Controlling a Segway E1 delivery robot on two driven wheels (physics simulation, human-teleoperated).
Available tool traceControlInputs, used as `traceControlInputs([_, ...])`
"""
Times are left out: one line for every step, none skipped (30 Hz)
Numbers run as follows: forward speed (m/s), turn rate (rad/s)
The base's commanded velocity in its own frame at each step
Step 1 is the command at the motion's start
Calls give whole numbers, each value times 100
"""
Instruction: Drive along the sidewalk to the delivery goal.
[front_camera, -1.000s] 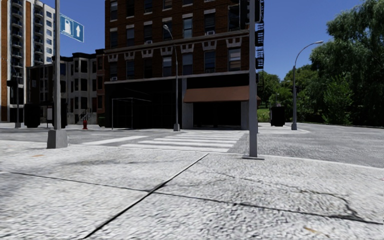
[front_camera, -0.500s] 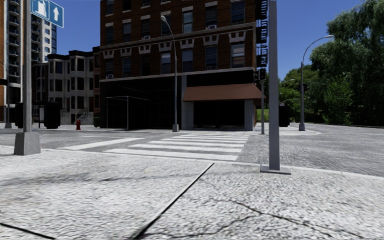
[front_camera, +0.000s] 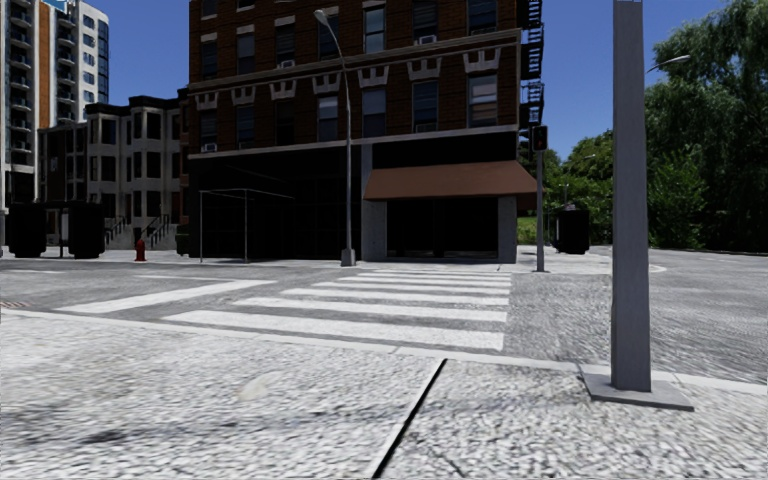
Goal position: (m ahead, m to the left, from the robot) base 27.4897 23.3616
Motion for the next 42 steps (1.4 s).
traceControlInputs([200,0])
traceControlInputs([200,0])
traceControlInputs([200,0])
traceControlInputs([200,0])
traceControlInputs([200,0])
traceControlInputs([200,-2])
traceControlInputs([200,-7])
traceControlInputs([200,-10])
traceControlInputs([200,-10])
traceControlInputs([200,-10])
traceControlInputs([200,-11])
traceControlInputs([200,-11])
traceControlInputs([200,-11])
traceControlInputs([200,-12])
traceControlInputs([200,-16])
traceControlInputs([200,-19])
traceControlInputs([200,-21])
traceControlInputs([200,-21])
traceControlInputs([200,-21])
traceControlInputs([200,-26])
traceControlInputs([200,-30])
traceControlInputs([200,-31])
traceControlInputs([200,-31])
traceControlInputs([200,-31])
traceControlInputs([200,-32])
traceControlInputs([190,-32])
traceControlInputs([190,-32])
traceControlInputs([181,-32])
traceControlInputs([169,-32])
traceControlInputs([162,-32])
traceControlInputs([154,-32])
traceControlInputs([154,-32])
traceControlInputs([146,-32])
traceControlInputs([140,-32])
traceControlInputs([138,-32])
traceControlInputs([137,-32])
traceControlInputs([137,-32])
traceControlInputs([137,-32])
traceControlInputs([137,-32])
traceControlInputs([136,-32])
traceControlInputs([135,-27])
traceControlInputs([135,-27])
